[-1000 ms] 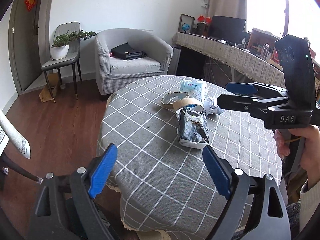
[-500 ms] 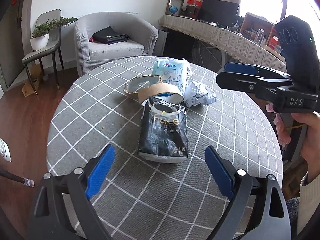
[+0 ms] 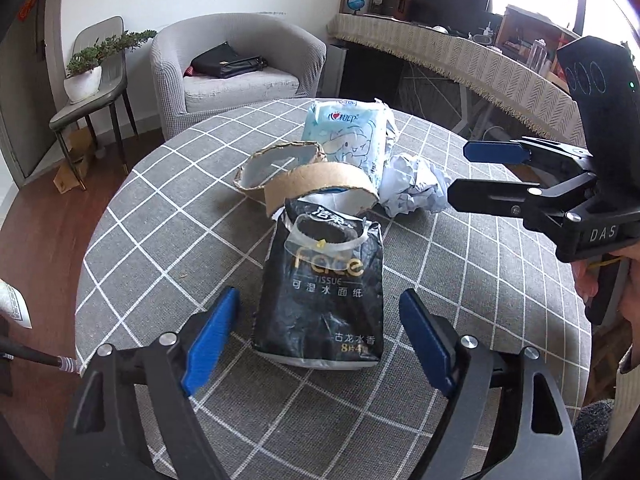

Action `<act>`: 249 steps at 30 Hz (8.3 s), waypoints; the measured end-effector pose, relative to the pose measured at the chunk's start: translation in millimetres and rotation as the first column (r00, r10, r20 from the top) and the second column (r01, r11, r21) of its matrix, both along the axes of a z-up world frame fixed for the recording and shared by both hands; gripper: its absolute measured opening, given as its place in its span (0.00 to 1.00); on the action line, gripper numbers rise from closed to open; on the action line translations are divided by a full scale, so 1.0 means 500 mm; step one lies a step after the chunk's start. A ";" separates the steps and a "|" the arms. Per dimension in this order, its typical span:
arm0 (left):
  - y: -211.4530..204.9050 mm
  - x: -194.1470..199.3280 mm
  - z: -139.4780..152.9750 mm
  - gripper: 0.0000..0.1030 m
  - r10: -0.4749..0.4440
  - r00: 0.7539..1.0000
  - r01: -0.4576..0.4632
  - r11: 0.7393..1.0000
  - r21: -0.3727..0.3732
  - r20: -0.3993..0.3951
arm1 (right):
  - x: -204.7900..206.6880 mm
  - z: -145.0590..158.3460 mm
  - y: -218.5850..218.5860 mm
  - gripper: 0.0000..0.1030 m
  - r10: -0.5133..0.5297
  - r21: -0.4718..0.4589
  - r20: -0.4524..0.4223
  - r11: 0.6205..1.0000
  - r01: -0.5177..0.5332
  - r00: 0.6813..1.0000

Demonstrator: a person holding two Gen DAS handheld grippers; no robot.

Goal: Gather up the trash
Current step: 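Grasp the black tissue bag with left tool while right tool grasps crumpled paper, then carry both items to the teal bin and open left tool to drop the bag, then lower right tool into the teal bin and open it to drop the paper, then move both open tools back toward the table, then move left tool to the white plastic lid while right tool approaches the brown tape roll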

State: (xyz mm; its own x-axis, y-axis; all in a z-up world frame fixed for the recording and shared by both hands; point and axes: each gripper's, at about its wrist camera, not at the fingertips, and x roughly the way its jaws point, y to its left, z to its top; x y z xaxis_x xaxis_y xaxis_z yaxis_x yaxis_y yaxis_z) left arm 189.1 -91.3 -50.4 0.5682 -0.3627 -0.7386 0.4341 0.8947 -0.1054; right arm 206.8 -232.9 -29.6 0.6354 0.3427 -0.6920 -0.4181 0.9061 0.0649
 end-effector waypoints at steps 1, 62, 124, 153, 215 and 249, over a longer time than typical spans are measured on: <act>-0.002 0.002 0.000 0.66 0.001 1.000 -0.001 1.000 0.010 0.004 | 0.005 -0.005 0.002 0.86 0.003 -0.001 -0.009 1.000 -0.003 1.000; 0.237 -0.215 0.052 0.49 0.208 0.977 -0.202 0.971 -0.124 0.035 | -0.125 -0.009 0.193 0.57 0.022 0.055 -0.047 0.998 -0.019 0.999; 0.715 -0.308 -0.145 0.71 0.474 0.852 -0.477 0.878 0.045 -0.221 | -0.126 -0.123 0.764 0.57 0.361 0.036 -0.170 0.932 -0.360 0.917; 0.775 -0.331 0.007 0.47 0.524 0.849 -0.529 0.842 -0.107 -0.072 | -0.150 -0.306 0.865 0.62 0.351 -0.145 -0.359 0.895 -0.423 0.865; 0.292 -0.155 0.127 0.63 0.220 0.969 -0.199 0.965 -0.172 0.113 | -0.110 0.026 0.243 0.47 0.046 0.023 0.048 0.999 -0.047 0.998; 0.025 0.004 0.006 0.50 -0.055 0.998 0.055 0.998 -0.007 -0.010 | 0.000 0.019 0.116 0.47 0.109 -0.041 0.055 0.993 -0.107 0.993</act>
